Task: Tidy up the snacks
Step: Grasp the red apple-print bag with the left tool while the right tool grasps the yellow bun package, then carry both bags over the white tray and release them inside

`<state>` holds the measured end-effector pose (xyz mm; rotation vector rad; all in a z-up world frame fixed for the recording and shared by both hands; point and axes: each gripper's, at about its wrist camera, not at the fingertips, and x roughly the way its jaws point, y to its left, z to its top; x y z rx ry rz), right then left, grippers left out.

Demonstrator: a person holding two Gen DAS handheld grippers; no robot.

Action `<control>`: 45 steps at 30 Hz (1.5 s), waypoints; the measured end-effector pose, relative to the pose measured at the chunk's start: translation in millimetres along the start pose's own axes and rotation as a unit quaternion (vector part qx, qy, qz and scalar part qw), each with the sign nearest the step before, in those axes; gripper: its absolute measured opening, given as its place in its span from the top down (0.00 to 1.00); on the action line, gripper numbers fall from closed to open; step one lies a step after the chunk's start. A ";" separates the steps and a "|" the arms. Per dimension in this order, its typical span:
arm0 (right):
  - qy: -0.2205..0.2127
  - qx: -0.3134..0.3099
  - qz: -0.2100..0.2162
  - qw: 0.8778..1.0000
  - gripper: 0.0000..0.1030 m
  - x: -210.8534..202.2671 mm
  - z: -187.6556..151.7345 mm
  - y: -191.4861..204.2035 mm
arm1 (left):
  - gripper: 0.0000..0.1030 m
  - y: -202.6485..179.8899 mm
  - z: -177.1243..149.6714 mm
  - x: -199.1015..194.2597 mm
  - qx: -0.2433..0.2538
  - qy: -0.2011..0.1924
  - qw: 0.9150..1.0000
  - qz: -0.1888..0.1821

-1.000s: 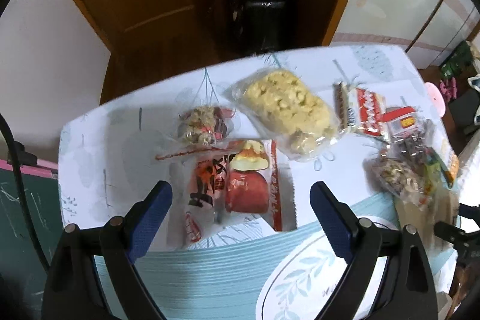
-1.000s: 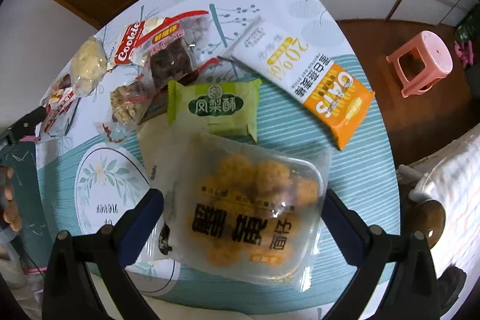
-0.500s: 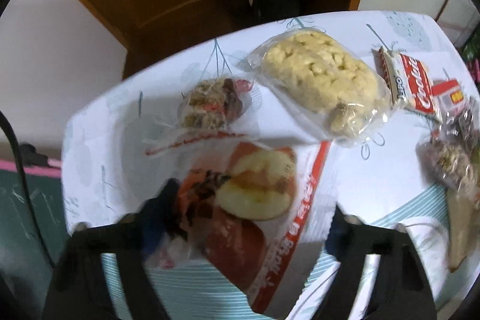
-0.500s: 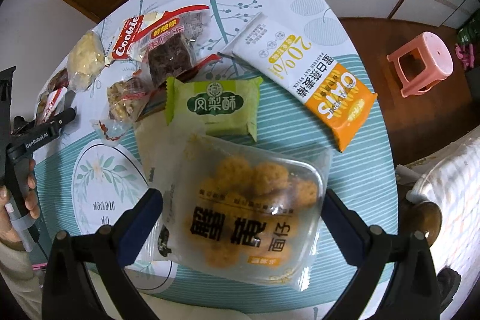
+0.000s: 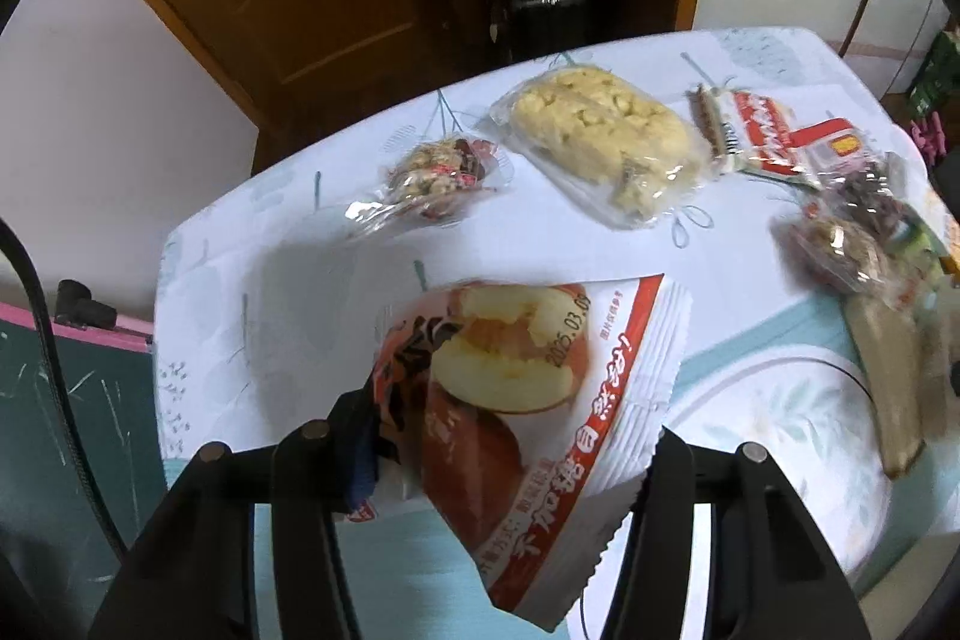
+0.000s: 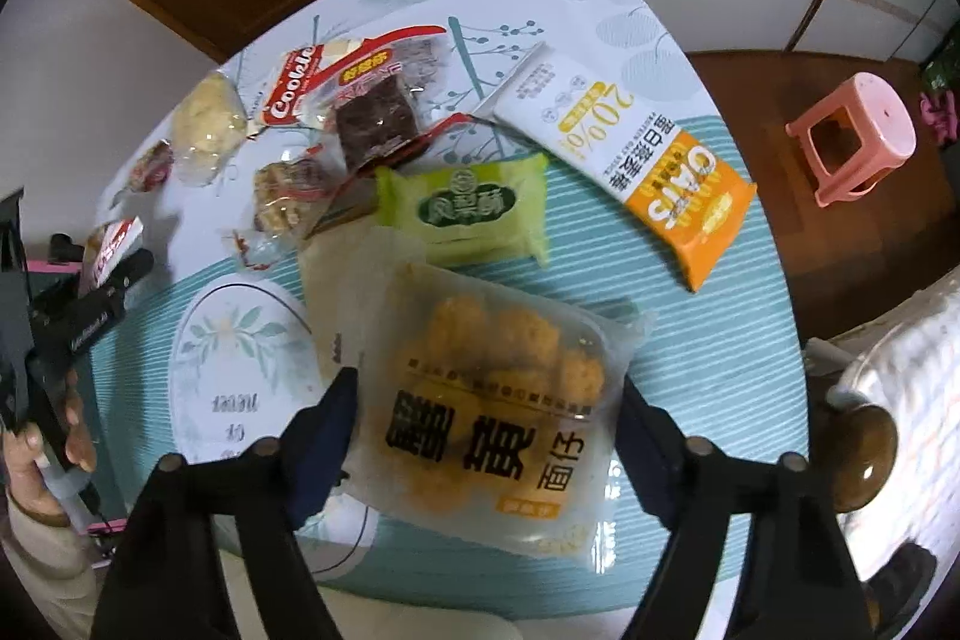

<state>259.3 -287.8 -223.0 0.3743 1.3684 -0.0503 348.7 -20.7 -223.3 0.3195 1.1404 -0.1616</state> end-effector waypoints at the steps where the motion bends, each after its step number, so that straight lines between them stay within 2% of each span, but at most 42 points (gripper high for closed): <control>1: -0.002 0.000 0.002 1.000 0.27 -2.3 -2.1 -0.2 | 0.49 3.7 -0.7 -6.3 -0.002 -0.005 1.000 -0.002; 6: -0.049 -0.004 0.010 0.999 0.27 -33.5 -18.8 0.3 | 0.49 16.4 -17.6 -65.3 -0.013 -0.052 0.998 -0.015; 9: -0.102 -0.013 0.025 0.994 0.27 -66.2 -31.3 -1.4 | 0.49 25.5 -29.1 -104.1 -0.010 -0.082 0.996 -0.025; 15: -0.192 -0.031 0.079 0.978 0.27 -147.6 -68.7 8.5 | 0.49 24.3 -78.1 -200.6 -0.011 -0.139 0.988 -0.058; 18: -0.236 -0.057 0.099 0.965 0.27 -189.0 -103.8 20.4 | 0.48 22.4 -105.6 -241.4 -0.014 -0.160 0.984 -0.079; 22: -0.276 -0.091 0.110 0.950 0.26 -222.6 -154.0 32.2 | 0.48 14.5 -144.8 -292.7 -0.008 -0.196 0.975 -0.104; 25: -0.291 -0.115 0.117 0.943 0.26 -235.0 -186.3 37.6 | 0.48 4.3 -176.4 -322.3 -0.005 -0.221 0.967 -0.124; 29: -0.319 -0.150 0.110 0.929 0.25 -241.1 -228.8 47.3 | 0.48 -11.3 -213.0 -338.3 -0.008 -0.237 0.962 -0.132; 33: -0.315 -0.152 0.123 0.929 0.24 -231.6 -255.9 48.3 | 0.47 -29.8 -243.2 -332.9 -0.016 -0.239 0.961 -0.139; 35: -0.304 -0.155 0.131 0.931 0.24 -220.4 -265.1 48.7 | 0.47 -38.9 -256.5 -322.0 -0.020 -0.229 0.964 -0.133; 38: -0.269 -0.159 0.127 0.941 0.24 -200.9 -273.1 50.6 | 0.47 -50.1 -267.7 -301.5 -0.013 -0.207 0.972 -0.111; 40: -0.246 -0.160 0.125 0.948 0.24 -187.9 -275.2 50.8 | 0.47 -56.8 -274.0 -283.8 -0.009 -0.176 0.979 -0.101; 44: -0.201 -0.152 0.123 0.960 0.20 -163.0 -281.1 47.4 | 0.44 -59.8 -281.7 -261.6 -0.017 -0.142 0.984 -0.110; 45: -0.188 -0.149 0.123 0.963 0.18 -157.9 -282.7 46.4 | 0.39 -60.6 -283.0 -258.2 -0.017 -0.138 0.984 -0.110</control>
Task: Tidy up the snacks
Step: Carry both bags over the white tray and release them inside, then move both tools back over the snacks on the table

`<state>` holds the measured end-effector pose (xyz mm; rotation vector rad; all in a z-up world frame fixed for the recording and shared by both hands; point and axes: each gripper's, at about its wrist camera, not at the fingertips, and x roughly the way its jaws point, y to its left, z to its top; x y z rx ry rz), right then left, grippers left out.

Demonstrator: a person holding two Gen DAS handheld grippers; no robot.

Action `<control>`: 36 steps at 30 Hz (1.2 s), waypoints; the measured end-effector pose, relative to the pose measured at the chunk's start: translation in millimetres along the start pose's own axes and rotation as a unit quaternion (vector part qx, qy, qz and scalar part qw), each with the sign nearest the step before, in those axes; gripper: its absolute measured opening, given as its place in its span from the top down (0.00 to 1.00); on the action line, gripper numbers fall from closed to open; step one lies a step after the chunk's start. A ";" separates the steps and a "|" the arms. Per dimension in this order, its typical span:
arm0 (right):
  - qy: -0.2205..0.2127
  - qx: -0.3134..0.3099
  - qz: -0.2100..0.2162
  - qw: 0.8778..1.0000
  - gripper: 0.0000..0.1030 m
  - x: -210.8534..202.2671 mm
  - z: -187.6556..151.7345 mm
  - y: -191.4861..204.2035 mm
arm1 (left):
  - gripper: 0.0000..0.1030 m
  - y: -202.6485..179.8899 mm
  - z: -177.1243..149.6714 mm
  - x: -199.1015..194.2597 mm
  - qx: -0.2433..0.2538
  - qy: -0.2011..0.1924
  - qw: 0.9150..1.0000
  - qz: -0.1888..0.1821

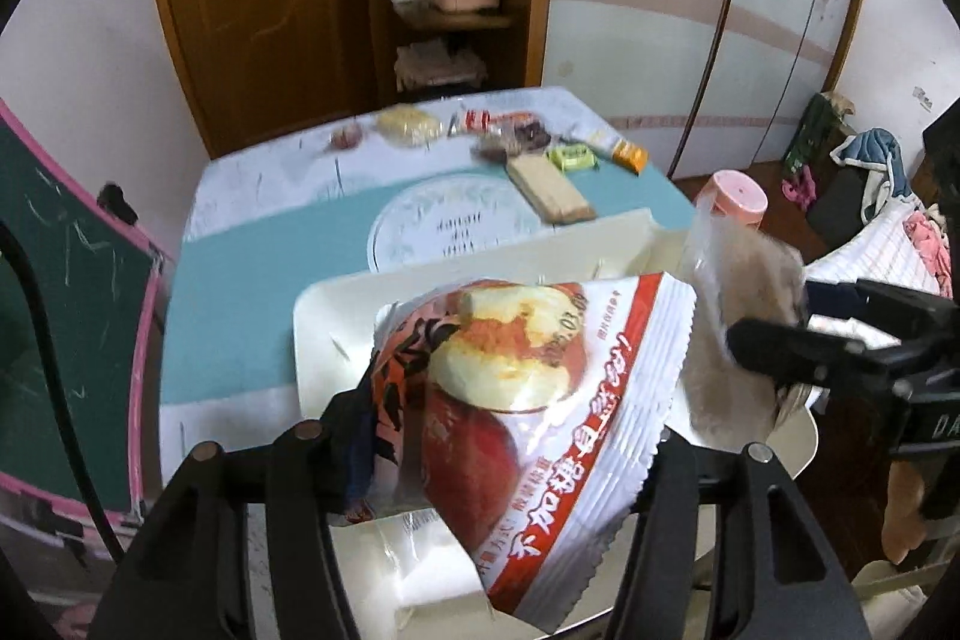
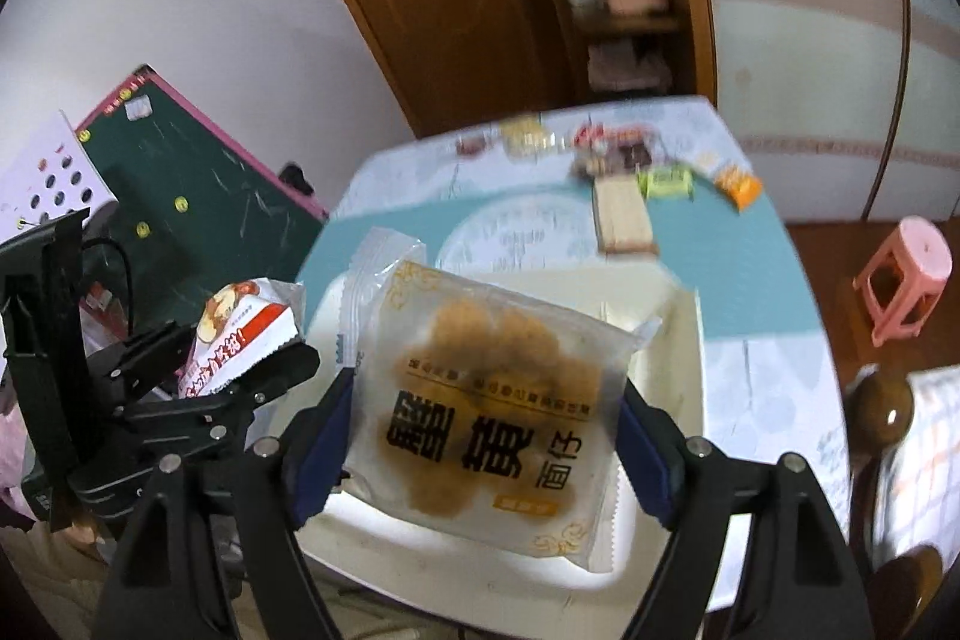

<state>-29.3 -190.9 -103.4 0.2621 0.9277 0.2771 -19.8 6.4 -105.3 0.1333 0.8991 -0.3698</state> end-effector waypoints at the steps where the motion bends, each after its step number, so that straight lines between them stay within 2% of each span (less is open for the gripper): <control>1: 0.014 0.005 -0.002 1.000 0.16 5.6 -2.7 -1.4 | 0.29 -2.1 -1.7 2.5 0.002 0.004 1.000 0.002; 3: 0.028 0.009 -0.016 0.999 0.15 13.0 -8.8 -3.1 | 0.15 -4.8 -4.7 3.2 0.002 -0.001 1.000 0.002; 4: 0.028 0.008 -0.026 0.999 0.12 14.6 -10.3 -3.8 | 0.14 -5.9 -5.5 1.2 0.002 -0.008 1.000 -0.002; 10: -0.029 -0.001 -0.034 0.999 0.06 -3.9 -6.7 -0.3 | 0.13 -4.0 -2.0 -3.5 -0.014 -0.023 0.999 -0.027; 12: -0.034 -0.003 -0.032 0.999 0.06 -5.5 -5.1 0.7 | 0.13 -1.7 -1.5 -4.4 -0.023 -0.027 0.999 -0.031; 27: -0.041 0.011 -0.023 0.999 0.06 -7.3 -1.6 -7.2 | 0.13 4.1 8.2 -6.4 -0.042 -0.032 0.999 -0.012; 32: -0.068 0.021 -0.029 0.997 0.06 -18.2 8.0 -19.5 | 0.13 2.5 22.5 -11.5 -0.035 -0.046 0.998 0.002; 36: -0.092 0.019 -0.049 0.994 0.06 -32.7 26.1 -30.7 | 0.13 0.3 46.3 -19.7 -0.028 -0.061 0.998 0.012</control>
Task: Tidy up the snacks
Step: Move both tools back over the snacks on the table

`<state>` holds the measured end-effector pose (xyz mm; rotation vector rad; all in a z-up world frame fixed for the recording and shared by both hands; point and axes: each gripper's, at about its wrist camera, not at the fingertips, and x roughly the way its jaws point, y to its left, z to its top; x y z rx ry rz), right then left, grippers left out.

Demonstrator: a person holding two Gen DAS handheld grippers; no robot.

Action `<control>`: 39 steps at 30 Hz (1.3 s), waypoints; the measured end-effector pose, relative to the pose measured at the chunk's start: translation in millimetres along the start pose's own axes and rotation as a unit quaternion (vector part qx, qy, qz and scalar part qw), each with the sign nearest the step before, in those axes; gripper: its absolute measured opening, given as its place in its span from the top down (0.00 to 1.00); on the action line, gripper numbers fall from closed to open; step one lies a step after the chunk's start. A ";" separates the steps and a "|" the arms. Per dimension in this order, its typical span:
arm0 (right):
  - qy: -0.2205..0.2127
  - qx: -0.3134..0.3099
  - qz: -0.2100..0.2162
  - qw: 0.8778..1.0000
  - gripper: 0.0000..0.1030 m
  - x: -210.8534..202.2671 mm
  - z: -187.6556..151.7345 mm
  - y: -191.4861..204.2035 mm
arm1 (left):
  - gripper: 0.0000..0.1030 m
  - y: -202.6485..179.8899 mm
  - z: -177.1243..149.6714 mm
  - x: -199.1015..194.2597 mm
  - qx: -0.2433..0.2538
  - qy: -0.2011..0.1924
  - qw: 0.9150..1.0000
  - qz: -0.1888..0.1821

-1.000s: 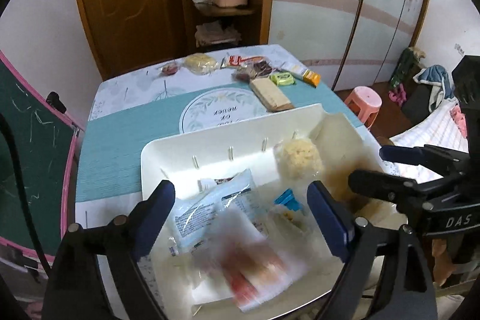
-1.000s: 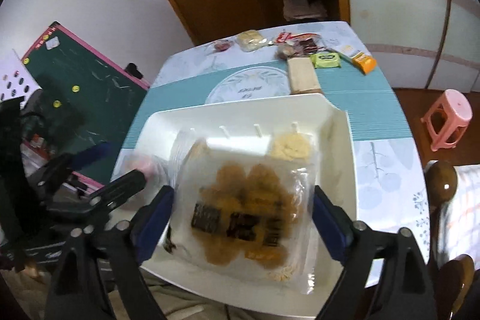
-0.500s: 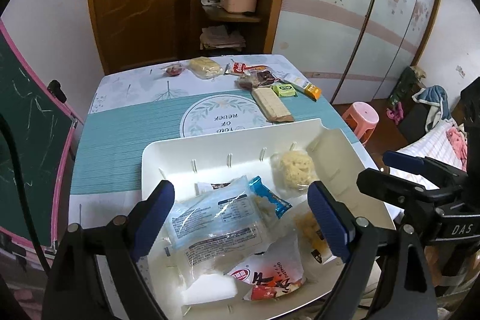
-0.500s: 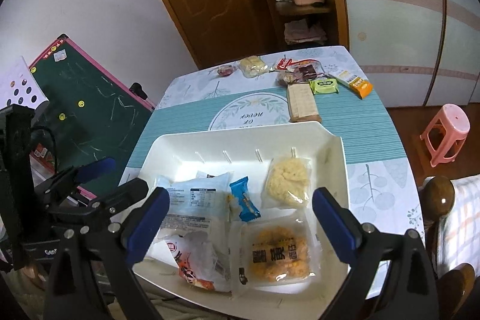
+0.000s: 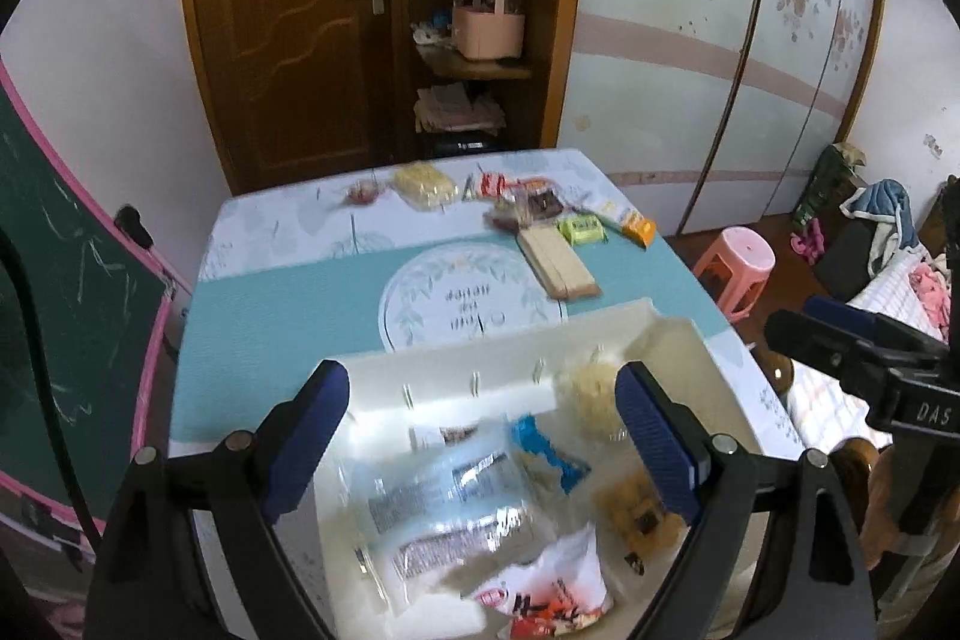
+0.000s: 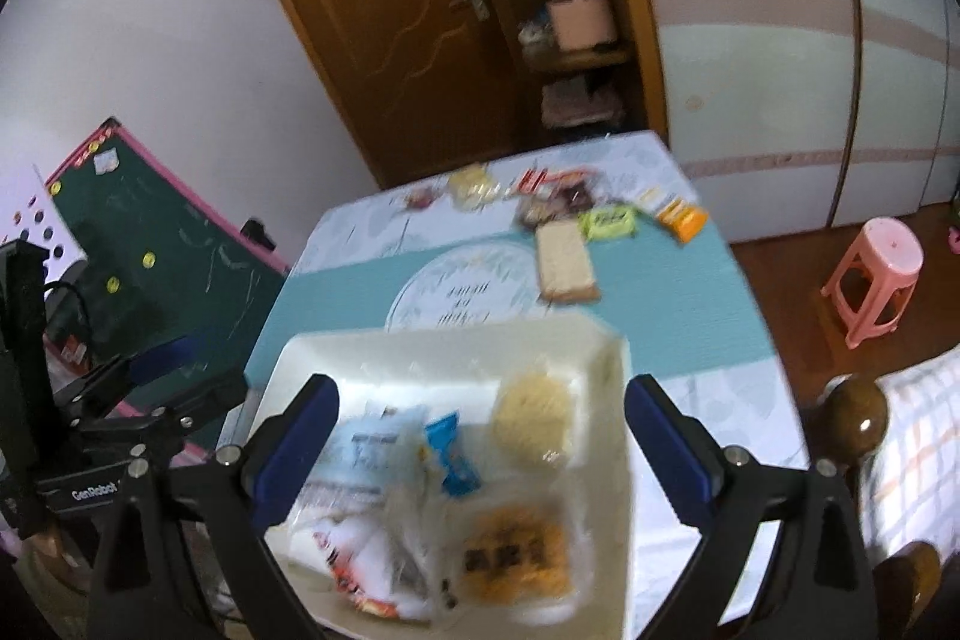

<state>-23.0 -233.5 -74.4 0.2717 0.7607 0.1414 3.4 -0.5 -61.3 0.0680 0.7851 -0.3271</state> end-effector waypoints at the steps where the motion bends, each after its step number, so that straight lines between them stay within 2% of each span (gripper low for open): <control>1: -0.003 -0.006 -0.010 1.000 0.06 -2.8 8.5 -2.9 | 0.13 -1.0 6.6 -2.2 0.001 -0.005 1.000 -0.001; 6: -0.025 -0.047 -0.065 0.996 0.06 -16.5 38.3 -7.1 | 0.13 -12.4 44.0 -15.4 0.014 -0.037 0.999 -0.005; 10: -0.047 -0.071 -0.109 0.990 0.06 -31.8 64.3 -9.6 | 0.12 -26.3 71.0 -22.9 0.037 -0.061 0.997 0.013; 12: -0.061 -0.078 -0.119 0.988 0.06 -41.4 77.1 -11.4 | 0.12 -32.9 89.9 -26.7 0.042 -0.068 0.997 0.007; 19: -0.142 -0.128 -0.192 0.962 0.06 -78.6 149.9 -12.6 | 0.07 -46.4 158.1 -26.6 0.025 -0.081 0.996 -0.011; 24: -0.143 -0.148 -0.189 0.960 0.06 -75.5 197.2 -21.6 | 0.07 -53.4 211.3 -4.1 0.000 -0.091 0.996 0.003; 28: -0.150 -0.161 -0.198 0.955 0.06 -63.7 225.8 -30.7 | 0.07 -57.9 238.1 27.2 -0.011 -0.086 0.996 0.023; 32: -0.111 -0.152 -0.196 0.962 0.06 -27.3 253.8 -51.9 | 0.07 -64.6 249.3 85.1 -0.023 -0.057 0.997 0.053; 35: -0.068 -0.151 -0.201 0.966 0.06 15.5 263.0 -74.7 | 0.07 -64.6 243.4 144.9 -0.035 -0.005 0.997 0.063; 37: -0.029 -0.148 -0.181 0.972 0.06 49.0 262.4 -93.2 | 0.07 -63.2 230.9 189.0 -0.049 0.044 0.996 0.064; 39: 0.000 -0.149 -0.173 0.974 0.06 75.9 254.5 -104.6 | 0.07 -61.0 210.7 239.9 -0.069 0.112 0.990 0.053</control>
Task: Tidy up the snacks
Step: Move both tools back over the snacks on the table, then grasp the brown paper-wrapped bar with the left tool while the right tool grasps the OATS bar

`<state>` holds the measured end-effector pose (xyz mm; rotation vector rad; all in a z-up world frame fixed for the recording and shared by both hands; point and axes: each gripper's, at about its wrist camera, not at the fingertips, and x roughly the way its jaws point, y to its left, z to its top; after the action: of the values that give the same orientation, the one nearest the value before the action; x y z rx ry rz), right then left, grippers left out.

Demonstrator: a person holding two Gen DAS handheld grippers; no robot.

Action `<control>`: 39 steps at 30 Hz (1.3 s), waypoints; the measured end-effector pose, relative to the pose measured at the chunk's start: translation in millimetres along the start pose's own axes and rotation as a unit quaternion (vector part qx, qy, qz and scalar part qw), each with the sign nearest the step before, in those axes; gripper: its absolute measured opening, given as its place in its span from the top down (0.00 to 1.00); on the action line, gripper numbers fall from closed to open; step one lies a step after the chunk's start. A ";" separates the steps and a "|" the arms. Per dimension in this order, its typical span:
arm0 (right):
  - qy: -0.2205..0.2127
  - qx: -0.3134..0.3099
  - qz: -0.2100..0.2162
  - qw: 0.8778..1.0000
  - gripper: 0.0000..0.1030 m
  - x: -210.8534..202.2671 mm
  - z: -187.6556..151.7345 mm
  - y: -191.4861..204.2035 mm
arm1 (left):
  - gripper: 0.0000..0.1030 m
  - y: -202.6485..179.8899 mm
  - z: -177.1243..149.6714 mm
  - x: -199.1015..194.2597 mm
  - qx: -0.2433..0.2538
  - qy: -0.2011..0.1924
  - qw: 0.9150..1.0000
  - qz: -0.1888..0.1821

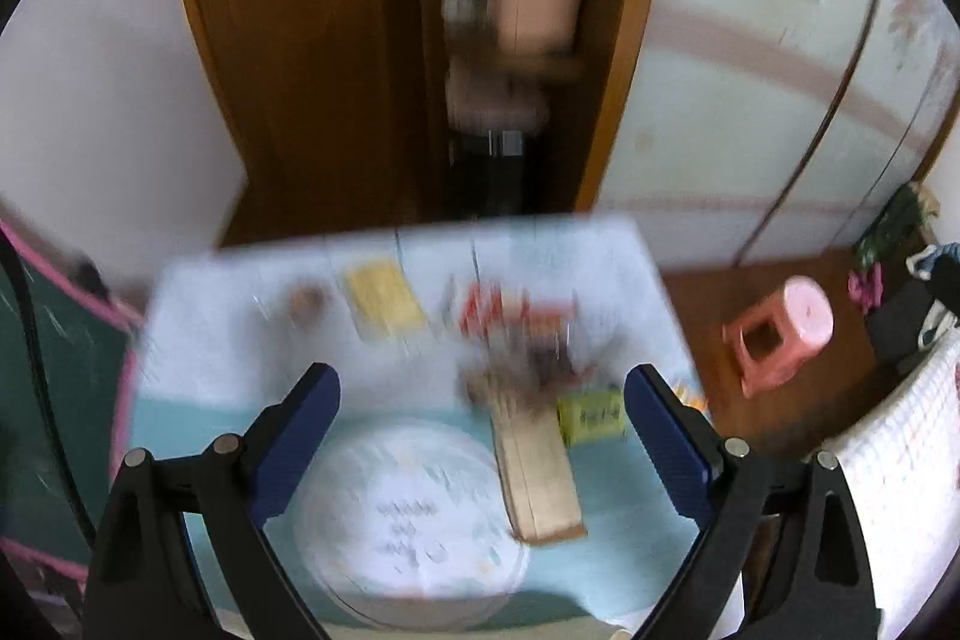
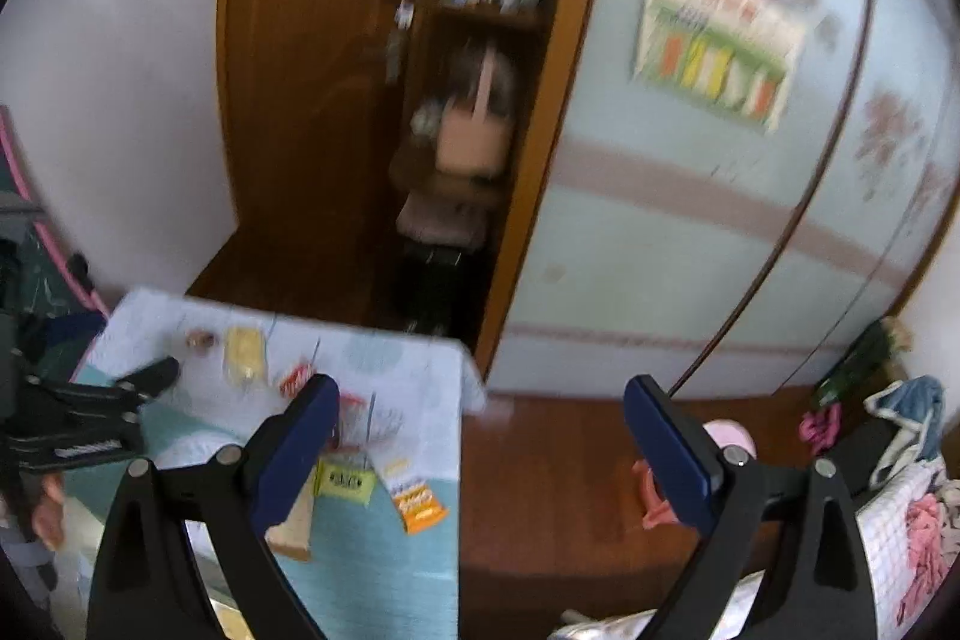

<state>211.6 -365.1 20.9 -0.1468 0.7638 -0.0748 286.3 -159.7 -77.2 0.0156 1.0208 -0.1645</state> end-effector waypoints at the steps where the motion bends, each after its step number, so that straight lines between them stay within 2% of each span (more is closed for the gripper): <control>1: 0.013 -0.004 0.006 1.000 0.07 14.8 -7.1 2.8 | 0.08 -1.2 -4.7 22.6 -0.007 0.030 1.000 -0.002; 4: 0.052 -0.013 0.023 0.998 0.07 60.6 -34.0 14.0 | 0.09 -3.0 -28.2 77.0 -0.024 0.101 0.995 -0.008; 7: 0.097 -0.025 0.036 0.994 0.11 104.9 -59.9 28.7 | 0.09 -7.6 -54.6 111.7 -0.032 0.146 0.989 -0.009; 10: 0.145 -0.037 0.041 0.988 0.16 149.7 -85.8 43.4 | 0.09 -16.2 -64.7 131.7 -0.025 0.169 0.985 -0.004; 14: 0.188 -0.031 0.047 0.981 0.20 187.7 -106.9 48.1 | 0.09 -26.9 -67.5 143.1 -0.015 0.183 0.983 0.003; 20: 0.214 -0.021 0.058 0.975 0.22 217.0 -119.0 50.1 | 0.09 -33.9 -73.7 159.7 -0.026 0.214 0.976 -0.006; 26: 0.227 -0.012 0.073 0.971 0.33 230.7 -118.8 50.0 | 0.10 -38.7 -79.1 170.2 -0.037 0.237 0.971 -0.014; 28: 0.233 -0.011 0.079 0.969 0.38 236.0 -120.1 49.9 | 0.20 -38.2 -80.1 173.7 -0.040 0.248 0.968 -0.012; 29: 0.237 -0.013 0.080 0.968 0.41 238.4 -121.7 51.0 | 0.20 -37.6 -81.5 174.3 -0.039 0.248 0.968 -0.011; 31: 0.247 -0.016 0.083 0.965 0.50 243.3 -125.3 53.3 | 0.30 -38.8 -80.6 172.3 -0.029 0.246 0.969 0.002; 32: 0.242 -0.014 0.088 0.966 0.51 242.3 -126.3 53.1 | 0.32 -37.5 -81.1 170.9 -0.025 0.246 0.969 0.005; 34: 0.243 -0.013 0.094 0.965 0.54 240.3 -128.8 54.0 | 0.48 -35.2 -80.3 166.8 -0.016 0.242 0.970 0.013; 39: 0.244 -0.022 0.098 0.964 0.57 230.0 -135.2 62.1 | 0.49 -15.0 -81.6 157.9 -0.024 0.234 0.972 -0.011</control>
<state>284.4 -345.8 -242.5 -0.0947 1.2701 0.1002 295.8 -187.6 -253.2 -0.0005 1.4962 -0.1596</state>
